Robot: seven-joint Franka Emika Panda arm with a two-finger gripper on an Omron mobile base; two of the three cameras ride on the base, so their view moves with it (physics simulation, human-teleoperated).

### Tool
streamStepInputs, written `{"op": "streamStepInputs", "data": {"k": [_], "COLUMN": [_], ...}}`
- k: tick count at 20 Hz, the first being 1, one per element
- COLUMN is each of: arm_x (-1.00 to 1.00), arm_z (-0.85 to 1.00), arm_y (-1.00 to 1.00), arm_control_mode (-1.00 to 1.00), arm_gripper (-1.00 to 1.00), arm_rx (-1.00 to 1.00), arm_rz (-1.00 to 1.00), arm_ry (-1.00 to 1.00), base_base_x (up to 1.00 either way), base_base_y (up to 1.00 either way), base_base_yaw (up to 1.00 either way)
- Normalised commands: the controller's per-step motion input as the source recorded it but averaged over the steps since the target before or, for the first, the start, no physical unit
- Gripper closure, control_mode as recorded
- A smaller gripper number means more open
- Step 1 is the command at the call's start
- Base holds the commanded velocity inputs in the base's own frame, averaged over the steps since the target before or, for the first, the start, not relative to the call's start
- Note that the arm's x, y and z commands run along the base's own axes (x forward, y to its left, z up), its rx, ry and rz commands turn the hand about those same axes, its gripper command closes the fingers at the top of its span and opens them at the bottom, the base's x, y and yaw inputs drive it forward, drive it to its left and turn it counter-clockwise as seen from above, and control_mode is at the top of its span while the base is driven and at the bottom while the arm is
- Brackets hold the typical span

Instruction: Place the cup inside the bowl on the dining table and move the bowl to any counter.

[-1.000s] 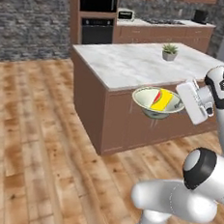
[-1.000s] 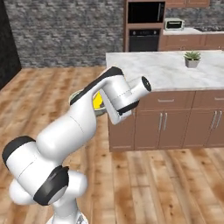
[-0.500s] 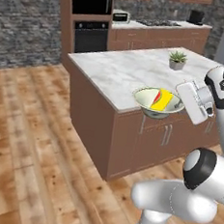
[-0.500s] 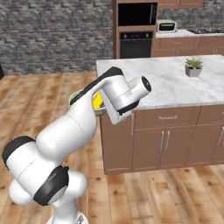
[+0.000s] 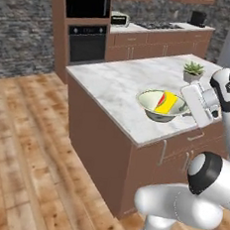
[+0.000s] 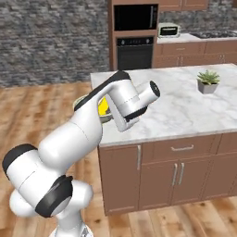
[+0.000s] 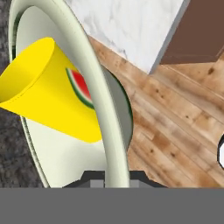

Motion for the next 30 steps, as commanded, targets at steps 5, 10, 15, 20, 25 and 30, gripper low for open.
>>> {"op": "streamStepInputs", "data": {"k": [5,10,15,20,25,30], "arm_x": [0.0,0.0,0.0,0.0,0.0,0.0], "arm_z": [0.0,0.0,0.0,0.0,0.0,0.0], "arm_y": [0.0,0.0,0.0,0.0,0.0,0.0], "arm_control_mode": [1.0,1.0,1.0,1.0,1.0,-1.0], "arm_gripper": [1.0,1.0,1.0,1.0,1.0,1.0], "arm_rx": [0.0,0.0,0.0,0.0,0.0,0.0], "arm_rz": [0.0,0.0,0.0,0.0,0.0,0.0], "arm_ry": [0.0,0.0,0.0,0.0,0.0,0.0], "base_base_x": [1.0,0.87,0.27,0.0,0.0,0.0], "base_base_y": [0.0,0.03,0.16,0.0,0.0,0.0], "base_base_yaw": [-0.13,-0.1,-0.05,0.0,0.0,0.0]}}
